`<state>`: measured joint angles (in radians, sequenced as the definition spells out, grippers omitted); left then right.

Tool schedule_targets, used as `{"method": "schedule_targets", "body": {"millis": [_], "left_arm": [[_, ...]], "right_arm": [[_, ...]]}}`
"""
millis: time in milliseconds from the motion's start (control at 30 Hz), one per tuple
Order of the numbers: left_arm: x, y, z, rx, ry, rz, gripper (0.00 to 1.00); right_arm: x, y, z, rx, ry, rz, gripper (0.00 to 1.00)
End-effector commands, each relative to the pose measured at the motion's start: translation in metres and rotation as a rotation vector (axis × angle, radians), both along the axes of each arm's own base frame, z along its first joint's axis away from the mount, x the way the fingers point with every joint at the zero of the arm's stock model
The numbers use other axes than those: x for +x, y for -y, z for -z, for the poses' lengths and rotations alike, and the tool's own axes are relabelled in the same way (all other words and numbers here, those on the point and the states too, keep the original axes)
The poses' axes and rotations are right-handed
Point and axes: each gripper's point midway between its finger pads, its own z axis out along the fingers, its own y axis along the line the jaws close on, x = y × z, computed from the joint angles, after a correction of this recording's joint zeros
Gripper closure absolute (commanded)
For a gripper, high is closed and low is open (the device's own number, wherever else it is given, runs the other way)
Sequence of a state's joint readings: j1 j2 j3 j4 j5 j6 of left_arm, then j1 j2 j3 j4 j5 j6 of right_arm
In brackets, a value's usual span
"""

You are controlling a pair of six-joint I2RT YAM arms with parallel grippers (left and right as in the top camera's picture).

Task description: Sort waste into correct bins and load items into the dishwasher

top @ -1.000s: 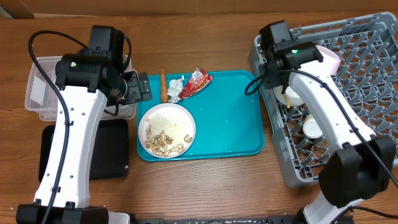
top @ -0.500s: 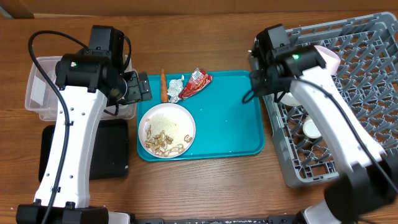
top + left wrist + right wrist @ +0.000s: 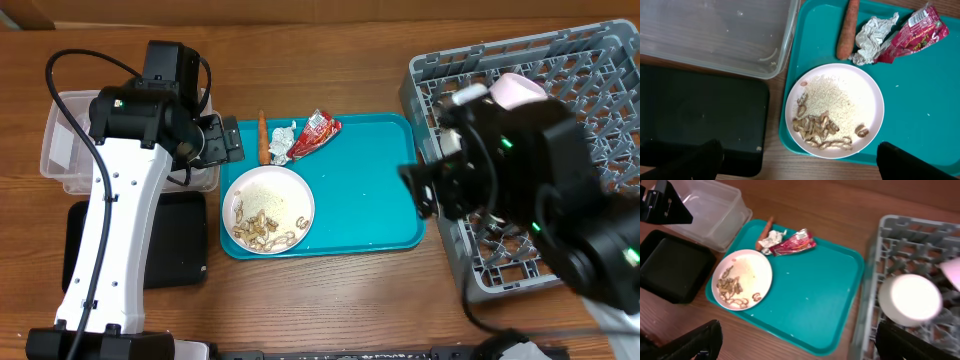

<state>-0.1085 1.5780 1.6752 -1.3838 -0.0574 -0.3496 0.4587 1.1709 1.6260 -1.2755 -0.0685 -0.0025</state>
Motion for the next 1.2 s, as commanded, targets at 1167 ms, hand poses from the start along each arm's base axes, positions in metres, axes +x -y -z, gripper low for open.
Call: {"method": "schedule_targets", "body": {"millis": [1167], "left_arm": [[0.003, -0.004, -0.001, 0.008, 0.007, -0.022, 0.00]], "right_arm": [[-0.025, 0.095, 0.145, 0.225, 0.671, 0.281, 0.00]]}}
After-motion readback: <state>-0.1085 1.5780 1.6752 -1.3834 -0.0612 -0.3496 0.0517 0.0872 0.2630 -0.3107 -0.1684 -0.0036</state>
